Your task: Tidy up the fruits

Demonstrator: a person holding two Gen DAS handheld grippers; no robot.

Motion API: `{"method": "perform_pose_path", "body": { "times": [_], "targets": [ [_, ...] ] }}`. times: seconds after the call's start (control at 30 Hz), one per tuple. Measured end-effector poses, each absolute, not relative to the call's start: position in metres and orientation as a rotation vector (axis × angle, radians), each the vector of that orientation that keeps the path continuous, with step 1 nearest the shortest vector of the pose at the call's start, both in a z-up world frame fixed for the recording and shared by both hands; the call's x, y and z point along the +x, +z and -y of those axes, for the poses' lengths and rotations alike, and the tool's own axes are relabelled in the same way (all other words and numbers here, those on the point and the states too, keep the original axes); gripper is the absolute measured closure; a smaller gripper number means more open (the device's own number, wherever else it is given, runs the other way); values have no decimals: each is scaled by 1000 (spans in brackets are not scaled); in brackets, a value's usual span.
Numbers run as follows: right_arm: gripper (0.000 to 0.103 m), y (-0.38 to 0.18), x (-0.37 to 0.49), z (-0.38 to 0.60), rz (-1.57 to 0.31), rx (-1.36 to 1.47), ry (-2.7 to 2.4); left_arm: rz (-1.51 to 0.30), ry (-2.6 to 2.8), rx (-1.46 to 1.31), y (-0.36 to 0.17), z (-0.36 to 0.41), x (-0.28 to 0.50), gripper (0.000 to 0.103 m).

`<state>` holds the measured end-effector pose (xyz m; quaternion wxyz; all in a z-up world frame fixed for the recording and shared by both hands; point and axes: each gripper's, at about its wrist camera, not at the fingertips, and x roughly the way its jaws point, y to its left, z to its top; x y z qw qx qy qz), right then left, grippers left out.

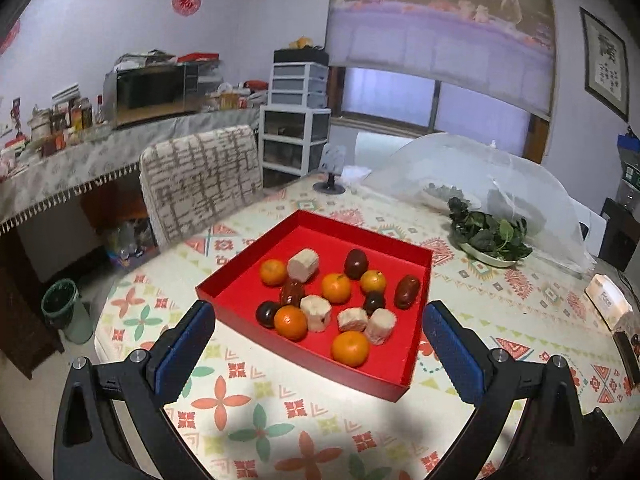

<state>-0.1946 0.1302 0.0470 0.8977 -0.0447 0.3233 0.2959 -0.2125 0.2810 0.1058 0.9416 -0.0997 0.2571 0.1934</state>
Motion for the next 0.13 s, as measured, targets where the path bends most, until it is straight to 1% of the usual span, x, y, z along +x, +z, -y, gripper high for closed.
{"method": "perform_pose_path", "body": {
  "times": [0.13],
  "targets": [
    [0, 46, -187, -126, -682, -69, 597, -543, 397, -204, 102, -282, -207, 0]
  ]
}}
